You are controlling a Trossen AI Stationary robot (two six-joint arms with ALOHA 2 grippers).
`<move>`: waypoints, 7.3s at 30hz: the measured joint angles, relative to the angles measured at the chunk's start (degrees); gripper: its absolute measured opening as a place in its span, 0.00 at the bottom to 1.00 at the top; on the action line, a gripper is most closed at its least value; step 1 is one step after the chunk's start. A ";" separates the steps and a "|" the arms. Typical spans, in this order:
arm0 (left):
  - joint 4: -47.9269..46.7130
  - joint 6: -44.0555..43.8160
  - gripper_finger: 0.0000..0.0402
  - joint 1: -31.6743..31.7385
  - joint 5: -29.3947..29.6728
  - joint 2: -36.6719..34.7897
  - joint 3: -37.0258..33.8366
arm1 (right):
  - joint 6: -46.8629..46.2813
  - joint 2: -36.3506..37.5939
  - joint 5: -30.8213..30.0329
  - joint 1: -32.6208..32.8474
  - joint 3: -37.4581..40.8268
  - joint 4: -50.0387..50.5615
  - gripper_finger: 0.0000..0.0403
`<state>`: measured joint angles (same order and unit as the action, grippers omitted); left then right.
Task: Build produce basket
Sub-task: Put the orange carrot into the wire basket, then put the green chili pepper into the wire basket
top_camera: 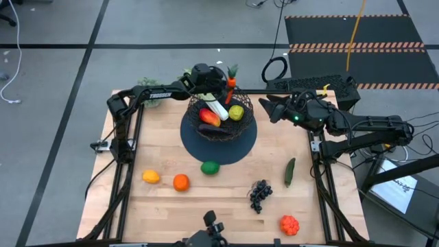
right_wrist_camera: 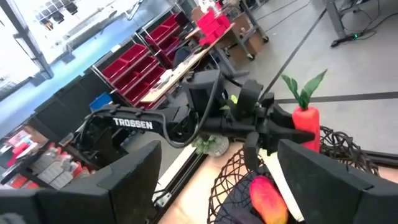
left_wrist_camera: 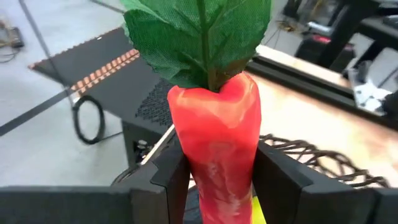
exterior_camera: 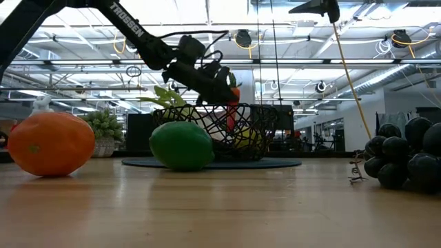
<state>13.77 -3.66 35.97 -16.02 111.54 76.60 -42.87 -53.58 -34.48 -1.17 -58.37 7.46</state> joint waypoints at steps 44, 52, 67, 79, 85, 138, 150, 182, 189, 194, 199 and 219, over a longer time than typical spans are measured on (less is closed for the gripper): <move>-15.43 -9.93 0.55 -3.30 13.42 -18.05 3.56 | 13.12 1.43 10.80 0.00 -0.02 0.30 0.78; -34.66 -21.87 0.42 -9.76 9.70 -28.60 3.54 | 12.81 3.77 16.19 0.02 -0.04 5.89 0.78; -58.95 -40.80 0.18 -42.57 20.30 -33.76 3.48 | 11.06 4.20 19.85 0.00 -0.02 20.08 0.78; -73.86 -47.92 0.21 -53.43 25.18 -32.50 1.77 | -16.22 3.93 26.32 0.65 -0.02 32.17 0.78; -74.85 -46.63 0.21 -53.82 24.12 -34.62 -6.12 | -32.72 3.92 27.27 5.46 1.23 33.91 0.78; -63.42 -22.24 0.21 -43.64 16.05 -35.62 -10.12 | -71.43 -14.72 44.10 25.99 28.42 32.66 0.59; -63.11 -20.58 0.21 -40.81 16.52 -35.62 -10.08 | -71.38 -14.27 39.74 25.99 28.52 19.22 0.36; -63.17 -15.06 0.21 -39.74 14.39 -35.62 -10.08 | -47.12 -14.25 2.74 19.28 -1.40 11.16 0.33; -62.99 -17.88 0.21 -39.74 8.58 -37.37 -9.97 | -24.59 -14.23 2.89 14.33 -11.15 10.76 0.33; -61.26 -21.51 0.21 -39.74 8.38 -41.34 -9.97 | -8.08 -14.21 4.38 11.45 -15.99 10.76 0.33; -55.65 -23.68 0.21 -39.37 12.12 -45.57 -9.97 | 6.71 -14.21 8.06 8.55 -17.42 10.35 0.33; -46.45 -24.39 0.21 -34.01 19.09 -48.67 -9.97 | 69.47 -13.90 10.47 6.73 -17.44 10.78 0.33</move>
<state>-32.69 -28.05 1.96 3.07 62.87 66.63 26.60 -67.48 -24.01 5.56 -75.81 18.23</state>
